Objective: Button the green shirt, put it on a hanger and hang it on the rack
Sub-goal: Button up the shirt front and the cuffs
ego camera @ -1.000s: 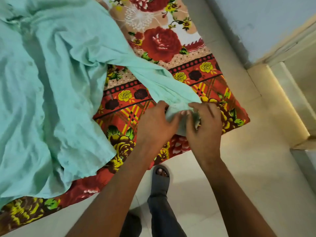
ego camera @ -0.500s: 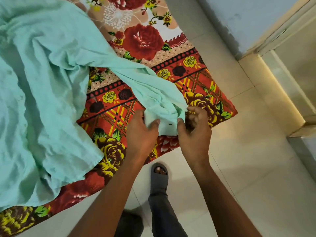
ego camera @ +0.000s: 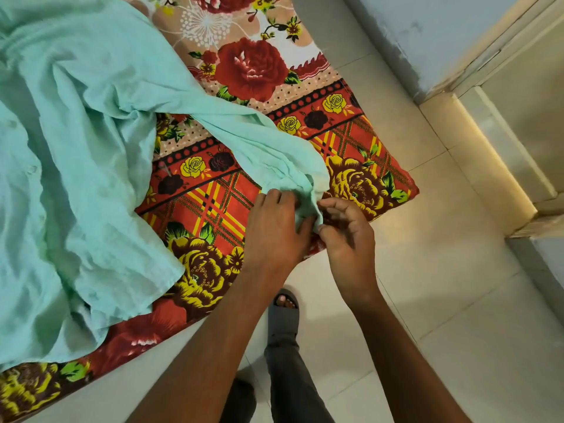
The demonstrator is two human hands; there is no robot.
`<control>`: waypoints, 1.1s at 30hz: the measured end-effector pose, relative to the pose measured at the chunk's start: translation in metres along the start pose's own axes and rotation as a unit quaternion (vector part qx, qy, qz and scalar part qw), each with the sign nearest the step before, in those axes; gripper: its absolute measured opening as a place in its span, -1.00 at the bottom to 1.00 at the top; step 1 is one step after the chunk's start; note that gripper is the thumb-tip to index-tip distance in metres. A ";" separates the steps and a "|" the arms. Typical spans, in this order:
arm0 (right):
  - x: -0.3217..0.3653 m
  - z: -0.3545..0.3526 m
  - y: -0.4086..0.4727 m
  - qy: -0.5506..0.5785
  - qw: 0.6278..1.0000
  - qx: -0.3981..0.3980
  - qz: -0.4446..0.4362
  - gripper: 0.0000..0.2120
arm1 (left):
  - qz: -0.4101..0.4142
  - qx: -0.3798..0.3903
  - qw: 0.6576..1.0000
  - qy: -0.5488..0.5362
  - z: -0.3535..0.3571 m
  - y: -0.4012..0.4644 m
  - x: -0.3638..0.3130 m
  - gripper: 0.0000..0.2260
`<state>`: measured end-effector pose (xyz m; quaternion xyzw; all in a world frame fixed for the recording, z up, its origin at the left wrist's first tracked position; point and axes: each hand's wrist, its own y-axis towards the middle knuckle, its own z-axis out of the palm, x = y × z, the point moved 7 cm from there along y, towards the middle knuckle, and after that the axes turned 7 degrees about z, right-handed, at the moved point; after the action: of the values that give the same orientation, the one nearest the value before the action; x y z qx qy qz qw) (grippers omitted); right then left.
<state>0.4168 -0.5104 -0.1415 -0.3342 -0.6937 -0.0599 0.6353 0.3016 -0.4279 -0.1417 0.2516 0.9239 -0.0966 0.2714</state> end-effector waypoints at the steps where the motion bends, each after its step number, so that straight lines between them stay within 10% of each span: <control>1: -0.001 -0.002 0.000 -0.002 1.000 0.006 -0.003 -0.61 | -0.006 0.002 1.000 -0.002 -0.001 0.000 -0.001 -0.69; 12: 0.017 0.005 0.021 -0.291 0.939 0.076 -0.165 -0.73 | 0.025 -0.007 0.999 0.040 -0.003 -0.013 -0.006 -0.86; 24: 0.015 0.015 0.017 -0.430 0.892 0.099 -0.102 -0.59 | 0.061 0.039 0.996 0.052 -0.005 -0.014 -0.002 -0.73; 33: 0.009 0.006 0.011 -0.374 0.922 0.056 -0.087 -0.56 | 0.054 0.092 0.993 0.058 -0.010 -0.001 -0.007 -0.66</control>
<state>0.4182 -0.4954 -0.1380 -0.2344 -0.9093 0.0536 0.3396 0.3020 -0.4284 -0.1299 0.3303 0.9104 -0.1513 0.1981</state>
